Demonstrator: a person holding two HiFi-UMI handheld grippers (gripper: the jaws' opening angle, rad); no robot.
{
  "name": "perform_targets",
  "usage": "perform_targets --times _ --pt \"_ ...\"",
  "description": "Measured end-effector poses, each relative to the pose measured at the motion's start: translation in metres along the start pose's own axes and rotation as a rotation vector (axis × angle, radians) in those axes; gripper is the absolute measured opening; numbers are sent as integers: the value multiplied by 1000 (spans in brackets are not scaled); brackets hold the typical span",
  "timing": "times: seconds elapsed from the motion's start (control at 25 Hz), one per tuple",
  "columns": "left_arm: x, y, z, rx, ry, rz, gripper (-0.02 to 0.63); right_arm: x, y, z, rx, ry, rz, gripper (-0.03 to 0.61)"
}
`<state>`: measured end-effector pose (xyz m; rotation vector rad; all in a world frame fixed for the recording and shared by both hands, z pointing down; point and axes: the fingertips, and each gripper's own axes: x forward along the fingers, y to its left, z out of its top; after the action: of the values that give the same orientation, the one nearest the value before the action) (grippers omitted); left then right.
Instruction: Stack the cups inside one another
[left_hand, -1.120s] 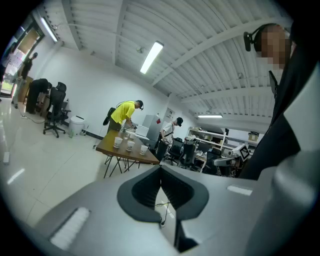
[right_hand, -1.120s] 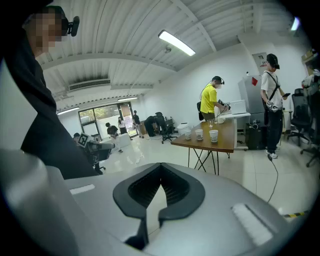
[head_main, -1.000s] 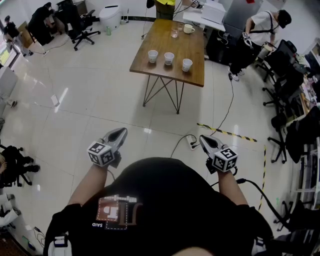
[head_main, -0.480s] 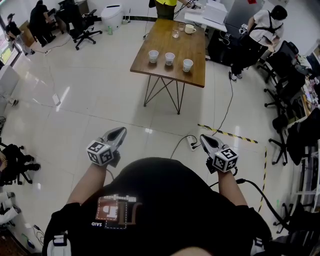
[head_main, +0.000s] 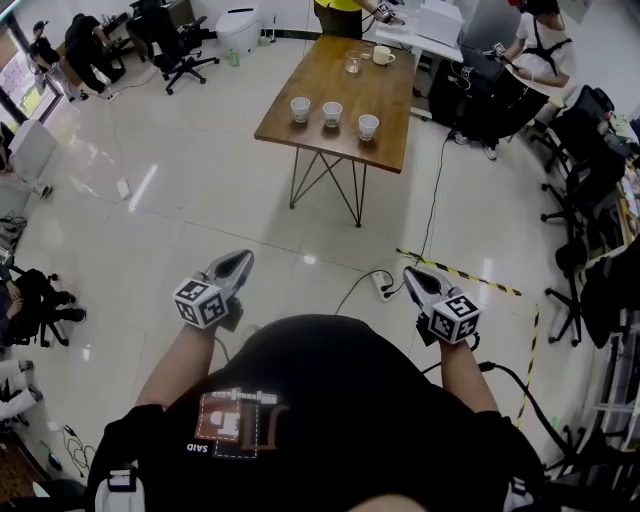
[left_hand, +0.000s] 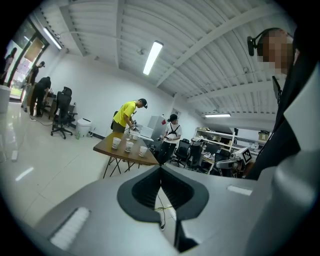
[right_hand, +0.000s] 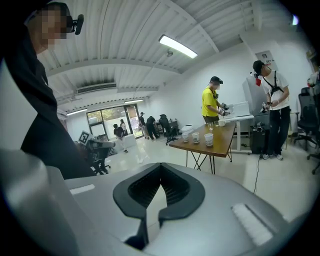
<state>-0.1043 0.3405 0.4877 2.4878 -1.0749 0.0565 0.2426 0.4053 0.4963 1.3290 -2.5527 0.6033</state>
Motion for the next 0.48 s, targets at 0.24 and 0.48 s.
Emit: perform_targets --times 0.24,0.48 --pt "6 -32 -11 -17 10 41 2 -10 -21 -6 -20 34 60 14" --pt "8 -17 -8 -39 11 62 2 26 -32 0 -13 50 93 14"
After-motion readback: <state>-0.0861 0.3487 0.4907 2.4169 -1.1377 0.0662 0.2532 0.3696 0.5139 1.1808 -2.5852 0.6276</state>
